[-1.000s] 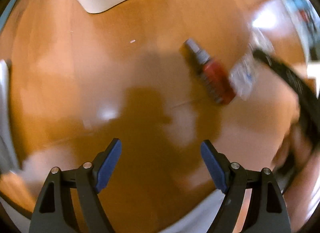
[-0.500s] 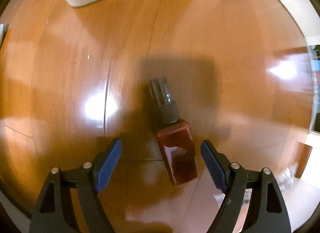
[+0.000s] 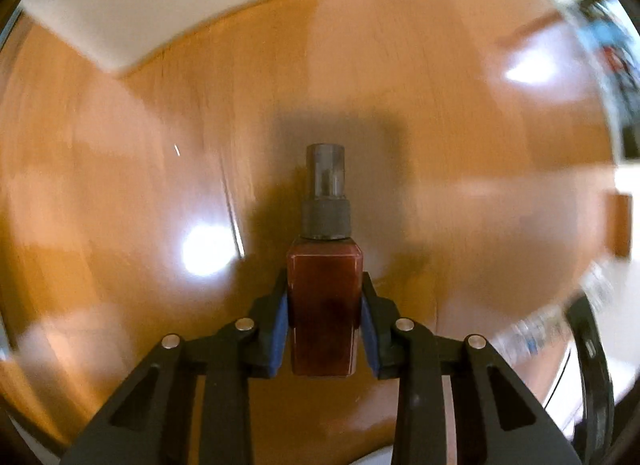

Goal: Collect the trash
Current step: 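Drop the red spray bottle into the wastebasket with the left tool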

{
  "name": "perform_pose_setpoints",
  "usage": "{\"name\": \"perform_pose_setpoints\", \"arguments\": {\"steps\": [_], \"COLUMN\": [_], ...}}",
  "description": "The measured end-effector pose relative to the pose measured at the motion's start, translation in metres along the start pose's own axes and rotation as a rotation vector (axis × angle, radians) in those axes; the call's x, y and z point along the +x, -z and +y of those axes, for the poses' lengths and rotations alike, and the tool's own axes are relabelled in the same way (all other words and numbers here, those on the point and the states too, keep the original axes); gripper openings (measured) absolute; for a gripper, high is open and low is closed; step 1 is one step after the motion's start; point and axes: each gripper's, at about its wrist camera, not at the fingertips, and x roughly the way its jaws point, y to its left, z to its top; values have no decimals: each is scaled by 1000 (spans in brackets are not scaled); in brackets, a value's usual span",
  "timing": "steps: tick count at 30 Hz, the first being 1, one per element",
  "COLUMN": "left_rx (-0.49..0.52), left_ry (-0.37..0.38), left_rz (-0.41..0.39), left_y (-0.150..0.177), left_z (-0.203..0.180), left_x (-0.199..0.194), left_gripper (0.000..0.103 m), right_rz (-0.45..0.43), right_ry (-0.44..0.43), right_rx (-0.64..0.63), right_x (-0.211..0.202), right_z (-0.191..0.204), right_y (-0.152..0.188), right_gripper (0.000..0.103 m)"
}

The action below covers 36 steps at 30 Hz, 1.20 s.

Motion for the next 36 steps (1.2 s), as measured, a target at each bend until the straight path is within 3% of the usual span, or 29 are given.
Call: {"name": "perform_pose_setpoints", "arguments": {"steps": [3,8,12,15,17,21,24,25,28,32,36], "left_rx": [95,286,281,221,187,77,18,50,67,91,65], "left_ry": [46,118,132,65,-14,-108,-128,-151,-116,-140,-129], "left_rz": [-59,-267,-427,-567,-600,-512,-467,-512,-508,-573,-620], "left_y": [-5,-21,-57,-99,-117,-155,-158,-155,-159,-136,-89], "left_z": [-1,-14,0,28,43,85,98,95,88,92,96], "left_x": [-48,-169,-262,-306,-308,-266,-236,-238,-237,-258,-267], "left_gripper": [30,30,30,30,30,30,30,30,32,32,32], "right_rz": [1,-9,-25,-34,-32,-21,-20,-19,-7,0,-28], "right_ry": [3,-10,-35,-49,-56,-57,-55,-55,-53,-58,-75], "right_rx": [9,29,40,41,42,41,43,46,45,42,46], "right_x": [-3,-6,-8,-8,-7,-6,-6,-6,-3,-2,-10], "right_z": [1,7,22,33,37,37,37,37,37,40,44], "right_y": [4,5,4,4,6,7,7,7,5,5,-4], "right_gripper": [14,14,14,14,14,14,14,14,14,14,14]}}
